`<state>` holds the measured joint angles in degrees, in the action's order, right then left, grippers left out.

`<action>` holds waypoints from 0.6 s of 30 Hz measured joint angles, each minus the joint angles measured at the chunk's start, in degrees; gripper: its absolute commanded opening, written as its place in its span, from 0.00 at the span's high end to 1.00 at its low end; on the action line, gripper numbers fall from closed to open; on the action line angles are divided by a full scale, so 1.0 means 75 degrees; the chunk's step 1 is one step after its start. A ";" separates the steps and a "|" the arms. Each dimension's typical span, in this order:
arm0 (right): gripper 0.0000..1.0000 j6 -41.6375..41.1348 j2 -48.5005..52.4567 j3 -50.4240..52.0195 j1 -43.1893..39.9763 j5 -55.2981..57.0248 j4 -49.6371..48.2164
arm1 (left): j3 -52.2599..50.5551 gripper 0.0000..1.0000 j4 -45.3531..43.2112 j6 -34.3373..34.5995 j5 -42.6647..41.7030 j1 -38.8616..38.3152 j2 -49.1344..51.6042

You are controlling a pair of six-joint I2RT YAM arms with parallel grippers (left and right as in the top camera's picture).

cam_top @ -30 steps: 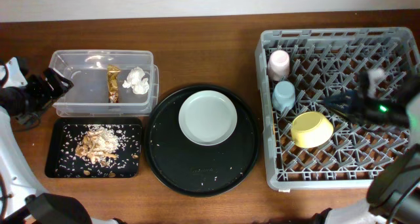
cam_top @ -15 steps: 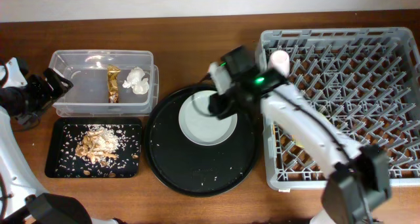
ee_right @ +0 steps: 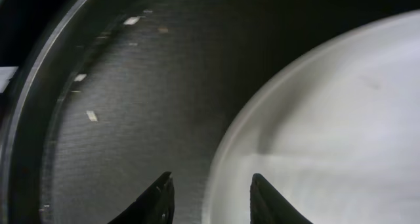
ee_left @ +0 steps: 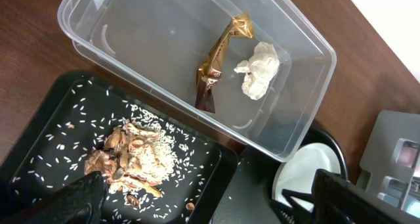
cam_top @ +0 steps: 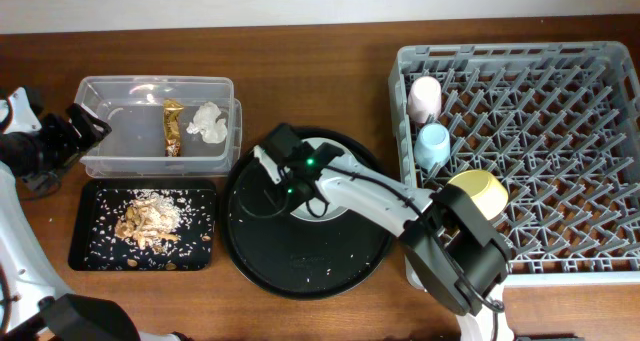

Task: Sort waste into correct bins and load items into the dishwasher rack
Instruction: 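Reach the right gripper to the white plate edge and grasp it, then lift the white plate and stand it upright in the rack slots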

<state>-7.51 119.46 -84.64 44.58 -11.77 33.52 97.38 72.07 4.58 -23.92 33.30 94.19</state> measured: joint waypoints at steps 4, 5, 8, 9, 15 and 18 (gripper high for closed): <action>0.64 0.0000 0.0274 -0.0003 0.0256 0.0557 -0.0041 | 0.0000 0.00 0.0000 0.0000 0.0000 0.0000 0.0000; 0.69 -0.0003 0.0277 -0.0006 0.0256 0.0647 -0.0055 | 0.0000 0.00 0.0000 0.0000 0.0000 0.0000 0.0000; 0.89 -0.0023 0.0294 -0.0009 0.0256 0.0813 -0.0041 | 0.0000 0.00 -0.0003 0.0000 0.0000 0.0000 0.0000; 0.92 -0.0050 0.0297 -0.0012 0.0256 0.0831 -0.0041 | 0.0000 0.00 0.0000 0.0000 0.0000 0.0000 0.0000; 0.96 -0.0055 0.0236 -0.0172 0.0254 0.0729 0.0271 | 0.0000 0.00 -0.0003 0.0000 0.0000 0.0000 0.0000; 0.96 -0.0029 -0.0114 -0.0251 0.0254 0.0670 0.0898 | 0.0000 0.00 -0.0003 0.0000 0.0000 0.0000 0.0000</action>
<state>-7.73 118.61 -86.52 46.48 -6.74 40.25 97.38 72.05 4.58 -23.92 33.30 94.19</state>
